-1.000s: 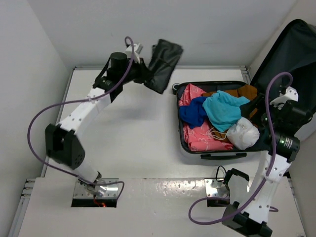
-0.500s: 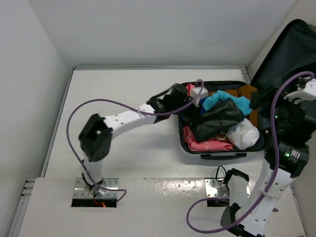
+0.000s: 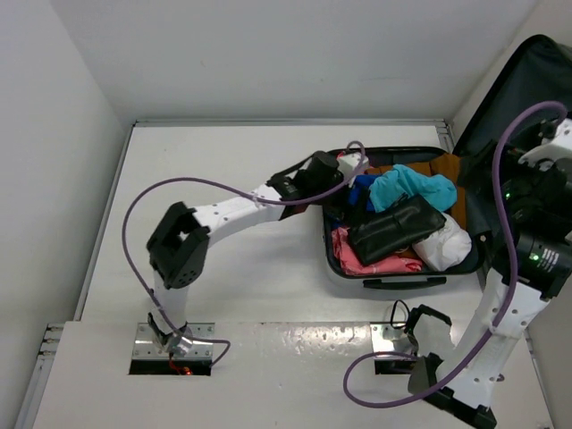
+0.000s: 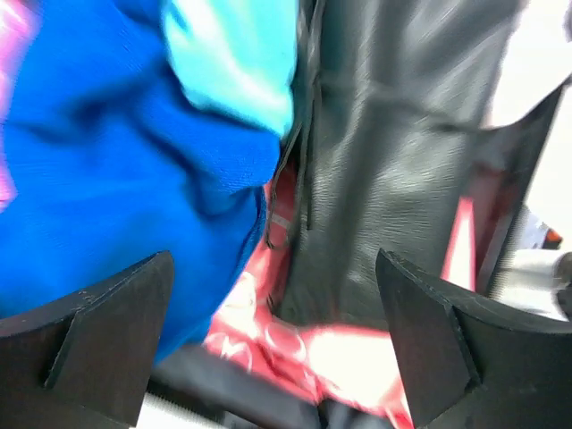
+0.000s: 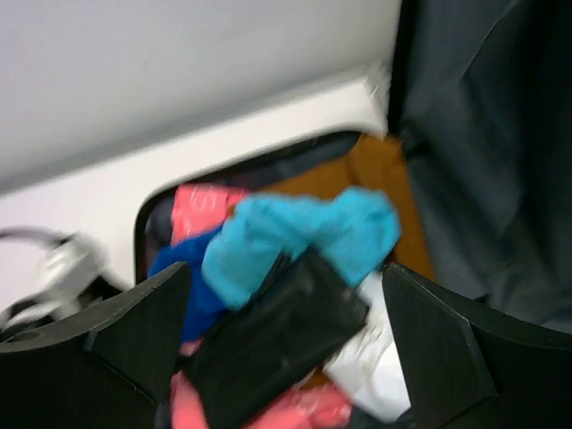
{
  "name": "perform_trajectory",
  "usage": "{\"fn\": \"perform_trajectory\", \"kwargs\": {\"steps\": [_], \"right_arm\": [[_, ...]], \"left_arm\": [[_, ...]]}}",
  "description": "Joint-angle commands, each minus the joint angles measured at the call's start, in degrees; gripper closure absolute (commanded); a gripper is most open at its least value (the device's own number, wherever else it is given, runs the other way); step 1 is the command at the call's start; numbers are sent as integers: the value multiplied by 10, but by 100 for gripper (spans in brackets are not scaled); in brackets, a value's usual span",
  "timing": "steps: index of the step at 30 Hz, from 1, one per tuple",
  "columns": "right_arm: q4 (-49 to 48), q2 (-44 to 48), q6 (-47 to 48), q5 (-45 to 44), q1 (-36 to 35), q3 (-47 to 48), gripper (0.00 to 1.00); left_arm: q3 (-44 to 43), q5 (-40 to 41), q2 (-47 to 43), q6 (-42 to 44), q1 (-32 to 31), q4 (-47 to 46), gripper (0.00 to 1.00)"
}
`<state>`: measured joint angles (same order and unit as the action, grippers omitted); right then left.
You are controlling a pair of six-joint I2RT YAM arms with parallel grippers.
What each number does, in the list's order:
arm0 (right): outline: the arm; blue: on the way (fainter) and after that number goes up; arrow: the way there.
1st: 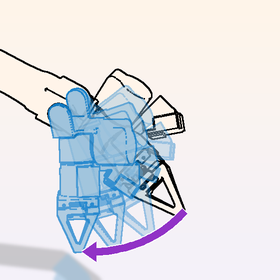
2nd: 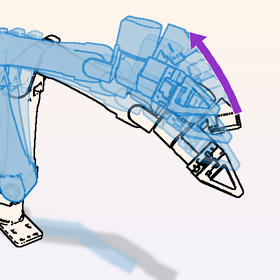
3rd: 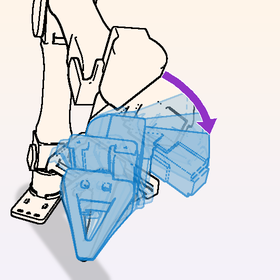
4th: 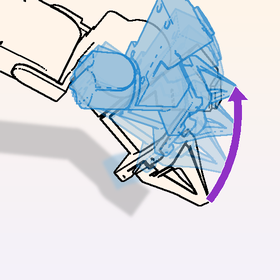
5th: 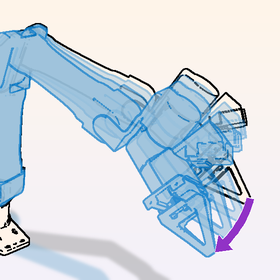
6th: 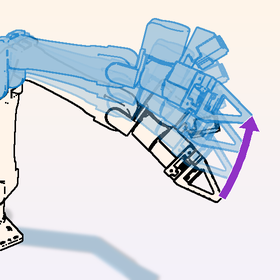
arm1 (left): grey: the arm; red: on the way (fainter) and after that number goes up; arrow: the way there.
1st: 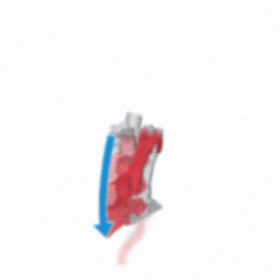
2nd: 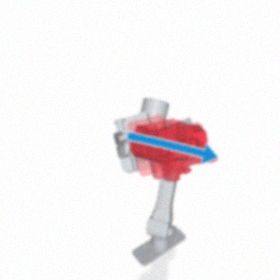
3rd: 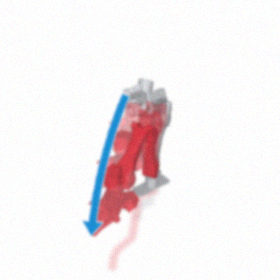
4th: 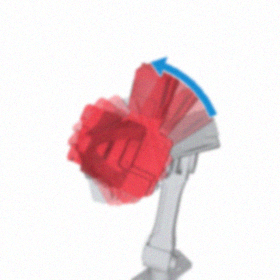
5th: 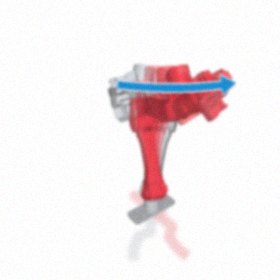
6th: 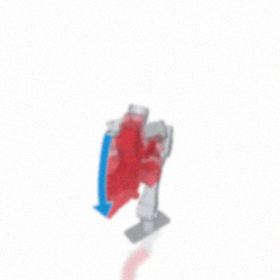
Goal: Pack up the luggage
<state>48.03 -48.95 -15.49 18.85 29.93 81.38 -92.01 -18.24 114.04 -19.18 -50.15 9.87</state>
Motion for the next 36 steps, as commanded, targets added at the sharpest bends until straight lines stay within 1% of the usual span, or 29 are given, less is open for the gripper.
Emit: {"fn": "perform_trajectory", "kwargs": {"steps": [1,2,3,4,5,7,8,10,11,12,13,15,16,18,19,20,26,29,30,32,33,34,36], "right_arm": [[-44,-42,34,-80,3,97,14],[-39,-86,57,-87,3,140,14],[-25,-100,62,-114,4,184,15],[-15,-112,71,-123,4,202,15],[-13,-139,111,-130,4,231,15],[-8,-153,134,-172,3,276,15],[-7,-170,190,-203,4,284,15],[-10,-185,221,-228,4,307,13],[-22,-192,267,-241,3,308,13],[-30,-193,280,-275,4,295,12],[-52,-193,328,-286,4,285,12],[-86,-194,353,-306,4,266,11],[-94,-196,389,-310,4,258,11],[-114,-207,411,-325,4,249,9],[-121,-208,443,-333,3,239,9],[-151,-210,453,-340,4,228,8],[-209,-236,541,-374,3,218,8],[-232,-252,566,-390,2,209,8],[-256,-253,575,-394,3,198,8],[-260,-258,584,-392,2,193,14],[-261,-264,592,-394,2,193,20],[-260,-271,602,-400,0,191,30],[-273,-277,622,-413,-7,180,39]], "left_arm": [[9,48,-131,20,5,-84,0],[-14,58,-150,26,11,-75,0],[-32,58,-150,26,11,-44,0],[-50,58,-157,32,18,-28,0],[-71,64,-162,32,29,-19,0],[-71,56,-185,32,44,-19,0],[-77,56,-192,37,49,-13,0],[-77,62,-203,46,59,2,0],[-77,62,-212,53,74,2,0],[-77,62,-212,53,80,8,0],[-77,62,-220,53,86,9,0],[-72,62,-225,53,96,14,0],[-65,62,-225,53,102,14,0],[-60,68,-232,48,108,14,0],[-60,68,-232,48,108,14,0],[-60,68,-232,48,108,14,0],[-60,63,-220,34,108,14,0],[-55,68,-220,34,113,14,0],[-55,68,-220,29,113,14,0],[-49,68,-215,29,118,14,0],[-49,68,-215,29,118,14,0],[-49,68,-215,24,124,14,0],[-44,68,-215,24,124,14,0]]}}
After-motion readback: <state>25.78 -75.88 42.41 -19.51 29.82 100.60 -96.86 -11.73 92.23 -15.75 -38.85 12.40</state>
